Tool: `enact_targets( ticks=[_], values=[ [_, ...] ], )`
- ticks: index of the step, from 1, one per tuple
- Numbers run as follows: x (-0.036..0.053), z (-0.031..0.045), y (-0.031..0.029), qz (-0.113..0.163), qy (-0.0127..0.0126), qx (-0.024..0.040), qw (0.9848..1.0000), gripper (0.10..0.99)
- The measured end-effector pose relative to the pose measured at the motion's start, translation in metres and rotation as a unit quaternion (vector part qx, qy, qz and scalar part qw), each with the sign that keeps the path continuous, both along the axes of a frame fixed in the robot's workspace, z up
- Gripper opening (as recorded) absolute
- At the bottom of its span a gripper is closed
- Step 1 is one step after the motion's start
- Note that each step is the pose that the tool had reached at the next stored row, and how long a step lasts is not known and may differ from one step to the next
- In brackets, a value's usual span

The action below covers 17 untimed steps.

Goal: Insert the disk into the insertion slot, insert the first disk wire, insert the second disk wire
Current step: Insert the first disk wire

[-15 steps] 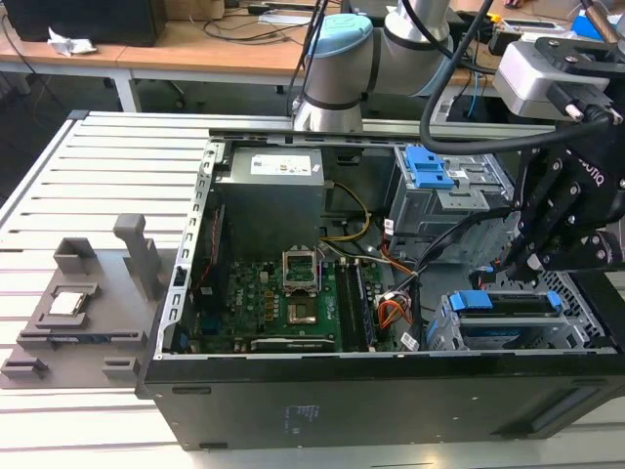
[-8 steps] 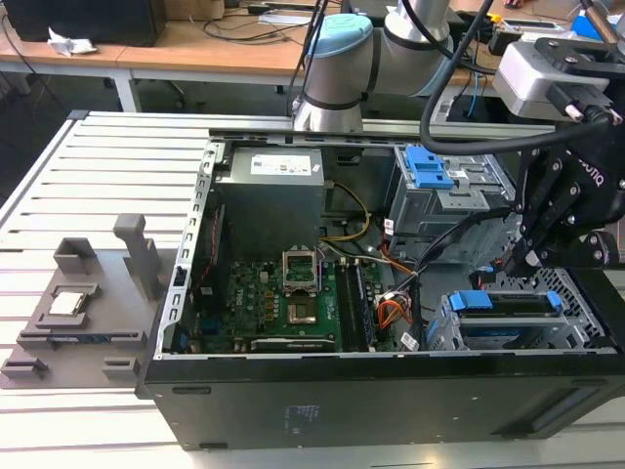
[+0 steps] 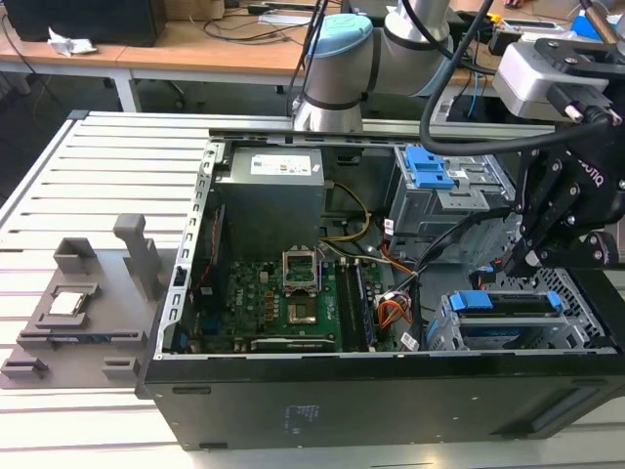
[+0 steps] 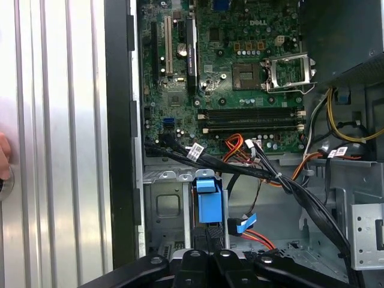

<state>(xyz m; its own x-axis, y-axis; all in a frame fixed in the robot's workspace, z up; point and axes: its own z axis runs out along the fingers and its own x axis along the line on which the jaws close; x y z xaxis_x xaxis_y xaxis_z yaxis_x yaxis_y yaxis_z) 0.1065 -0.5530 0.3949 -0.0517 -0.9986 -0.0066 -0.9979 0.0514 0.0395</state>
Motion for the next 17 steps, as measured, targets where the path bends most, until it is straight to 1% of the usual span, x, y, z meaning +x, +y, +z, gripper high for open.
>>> enact_targets(
  ticks=[1,3,5,7,9,10,13,17],
  values=[
    [0.0025,-0.0003,0.0000,0.000,0.0000,0.0001,1.0000,0.106],
    [0.0112,-0.0003,0.0014,0.000,0.0000,0.0000,1.0000,0.106],
    [0.0189,-0.0004,0.0056,0.001,0.0000,-0.0001,1.0000,0.106],
    [0.0221,-0.0004,0.0084,0.002,0.0000,-0.0001,1.0000,0.106],
    [0.0258,-0.0014,0.0132,0.008,0.0000,-0.0001,1.0000,0.106],
    [0.0282,-0.0044,0.0160,0.013,0.0000,-0.0009,0.9999,0.106],
    [0.0325,-0.0168,0.0247,0.022,0.0000,-0.0036,0.9998,0.106],
    [0.0380,-0.0190,0.0294,0.027,0.0000,-0.0045,0.9996,0.106]
  ],
)
